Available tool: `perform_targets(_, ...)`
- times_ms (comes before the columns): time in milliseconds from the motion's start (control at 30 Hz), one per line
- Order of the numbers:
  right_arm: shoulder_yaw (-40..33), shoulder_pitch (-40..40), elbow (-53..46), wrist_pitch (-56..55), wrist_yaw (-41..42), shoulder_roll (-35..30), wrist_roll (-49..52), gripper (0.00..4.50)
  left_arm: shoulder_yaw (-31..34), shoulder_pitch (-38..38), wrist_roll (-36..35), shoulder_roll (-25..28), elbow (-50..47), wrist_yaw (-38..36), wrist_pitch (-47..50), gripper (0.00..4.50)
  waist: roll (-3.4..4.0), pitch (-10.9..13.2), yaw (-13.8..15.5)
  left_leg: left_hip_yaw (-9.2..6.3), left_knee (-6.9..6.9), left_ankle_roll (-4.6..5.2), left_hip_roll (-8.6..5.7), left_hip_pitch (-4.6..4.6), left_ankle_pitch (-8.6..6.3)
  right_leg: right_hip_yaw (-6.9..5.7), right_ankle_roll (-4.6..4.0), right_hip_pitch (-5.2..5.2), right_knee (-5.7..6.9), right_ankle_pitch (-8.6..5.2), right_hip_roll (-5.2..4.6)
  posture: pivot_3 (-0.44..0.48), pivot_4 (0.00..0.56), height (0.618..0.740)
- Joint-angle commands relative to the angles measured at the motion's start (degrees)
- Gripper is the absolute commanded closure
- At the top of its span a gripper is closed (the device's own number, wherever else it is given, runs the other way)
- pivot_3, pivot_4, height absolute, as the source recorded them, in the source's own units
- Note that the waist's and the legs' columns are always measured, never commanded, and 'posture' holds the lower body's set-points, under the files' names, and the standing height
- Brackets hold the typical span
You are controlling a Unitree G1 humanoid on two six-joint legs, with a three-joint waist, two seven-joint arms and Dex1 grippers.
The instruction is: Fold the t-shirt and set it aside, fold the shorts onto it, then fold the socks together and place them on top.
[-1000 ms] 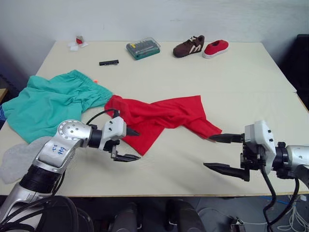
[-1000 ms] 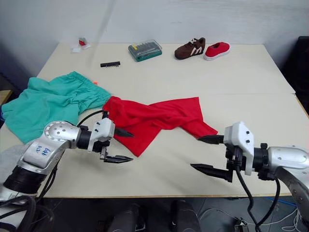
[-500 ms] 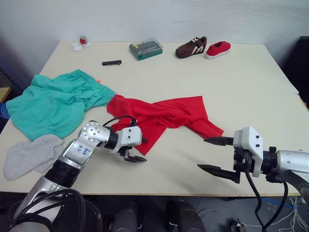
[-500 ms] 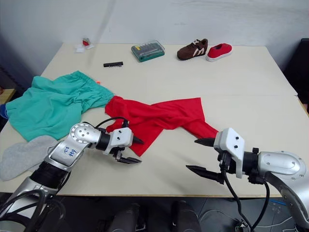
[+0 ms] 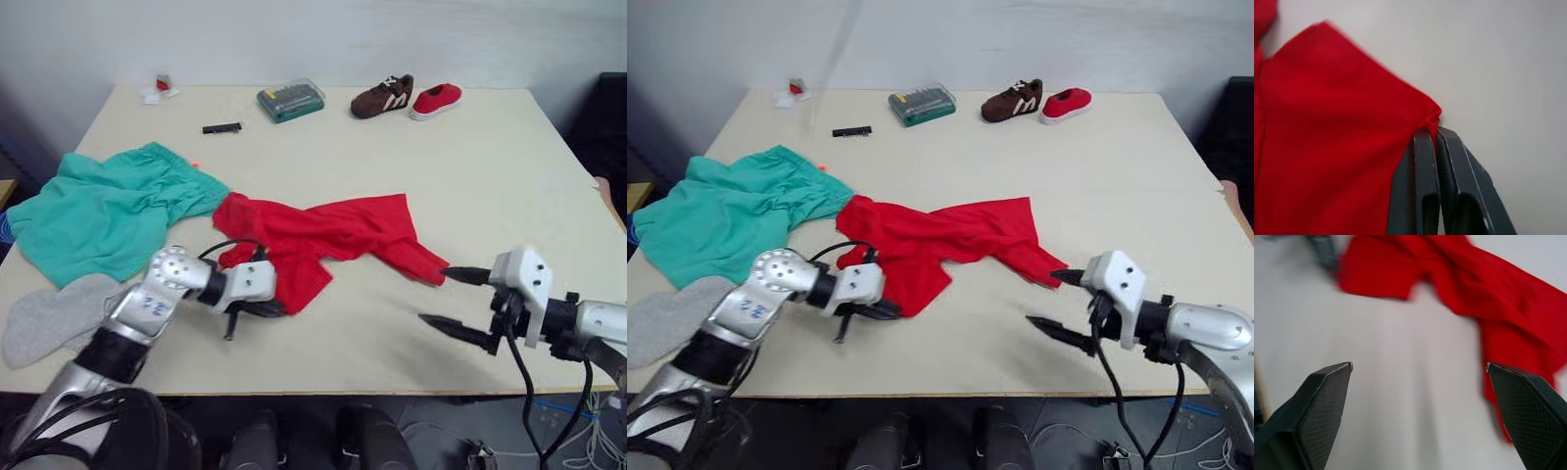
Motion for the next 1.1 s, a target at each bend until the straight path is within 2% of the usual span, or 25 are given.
perform_targets(33,-1.23,-2.43,3.11,3.15,-1.08,0.12,1.30,0.00,1.72,3.28,-1.53,4.79,-1.56,-5.01,1.27,4.45,0.02,0.00,-0.05,0.00,-0.01,-0.03,0.01,0.01,0.02,-0.01,-0.03,-0.02,0.04,-0.02,0.00,0.000,0.150,0.740)
perform_targets(100,-0.25,-4.92,6.46,5.98,-1.40,0.18,1.97,0.00,2.82,4.68,-1.93,6.47,-1.99,-5.58,1.20,4.45,0.03,0.01,0.00,-0.01,-0.01,-0.05,0.03,0.04,0.03,-0.01,-0.08,-0.03,0.11,-0.05,0.01,0.000,0.150,0.740)
perform_targets(433,5.03,-21.59,23.06,21.92,-10.01,5.91,0.93,0.00,5.65,8.39,-2.13,6.57,-4.36,-4.06,1.93,4.45,0.06,0.02,-0.04,-0.01,-0.06,-0.08,0.03,-0.07,-0.02,0.01,-0.11,-0.17,0.11,-0.07,-0.03,0.000,0.150,0.740)
perform_targets(700,9.30,-29.39,32.53,22.00,-9.29,9.18,-2.20,0.00,6.99,10.20,-1.58,7.00,-4.74,-3.27,1.02,4.45,0.08,0.03,-0.28,0.03,-0.06,-0.07,0.03,-0.07,-0.01,0.01,-0.11,-0.17,0.12,-0.07,-0.02,0.000,0.150,0.740)
perform_targets(900,9.13,-33.34,37.26,25.02,-9.93,12.52,-1.73,0.00,7.40,10.42,-1.25,6.80,-4.73,-2.76,0.68,4.45,0.08,0.02,-1.12,0.04,-0.06,-0.08,0.03,-0.04,0.00,0.02,-0.11,-0.15,0.17,-0.07,-0.03,0.000,0.150,0.740)
perform_targets(1000,9.92,-33.41,37.07,25.16,-9.01,12.63,-2.23,0.63,7.56,10.37,-1.00,6.71,-4.69,-2.43,0.53,4.50,0.08,0.02,-1.14,0.04,-0.06,-0.08,0.03,-0.03,0.01,0.02,-0.11,-0.15,0.18,-0.07,-0.03,0.000,0.150,0.740)
perform_targets(1100,10.31,-32.75,35.72,25.68,-7.81,12.42,-1.83,1.67,7.62,10.20,-0.87,6.52,-4.54,-2.03,0.45,4.50,0.08,0.02,-1.14,0.04,-0.06,-0.08,0.03,-0.04,0.01,0.02,-0.11,-0.15,0.19,-0.07,-0.03,0.000,0.150,0.740)
